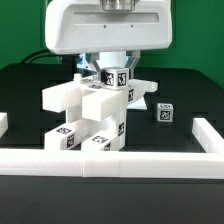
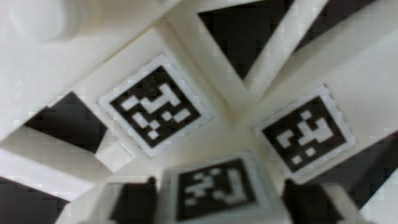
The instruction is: Assemble chair
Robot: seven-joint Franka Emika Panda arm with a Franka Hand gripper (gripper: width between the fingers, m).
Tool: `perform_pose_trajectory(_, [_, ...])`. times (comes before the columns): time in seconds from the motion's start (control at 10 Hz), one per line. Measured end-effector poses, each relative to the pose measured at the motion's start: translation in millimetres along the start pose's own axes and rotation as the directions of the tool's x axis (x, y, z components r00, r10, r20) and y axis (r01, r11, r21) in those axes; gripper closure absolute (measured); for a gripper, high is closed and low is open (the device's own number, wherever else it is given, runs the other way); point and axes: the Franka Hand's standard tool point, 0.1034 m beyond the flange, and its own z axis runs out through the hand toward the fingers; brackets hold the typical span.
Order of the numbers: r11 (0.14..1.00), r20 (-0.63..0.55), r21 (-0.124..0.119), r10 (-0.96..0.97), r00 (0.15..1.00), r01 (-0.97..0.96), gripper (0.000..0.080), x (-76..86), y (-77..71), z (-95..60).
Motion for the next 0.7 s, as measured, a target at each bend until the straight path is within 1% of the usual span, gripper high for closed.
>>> perform_pose_trajectory(0.1, [0.998,-0.001,0.002,0.061,0.998,-0.061,0.0518,0.2,-0.3,0.0])
perform_pose_trajectory(0.2, [0.989,-0.001,0.002,0.148,0.989,-0.148,0.0518,0.1,-0.3,0.2])
perform_pose_trajectory(0.3, [0.983,-0.001,0.002,0.182,0.983,-0.182,0.0518,0.2,-0.5,0.2])
perform_pose_trajectory(0.4, [0.955,-0.001,0.003,0.295,0.955,-0.295,0.0518,0.4,-1.1,0.4])
perform_pose_trajectory(0.5, [0.930,0.000,0.003,0.368,0.930,-0.368,0.0518,0.4,-1.2,0.5])
perform_pose_trajectory(0.7, [0.840,0.000,0.004,0.543,0.840,-0.543,0.0518,0.5,-1.3,0.5])
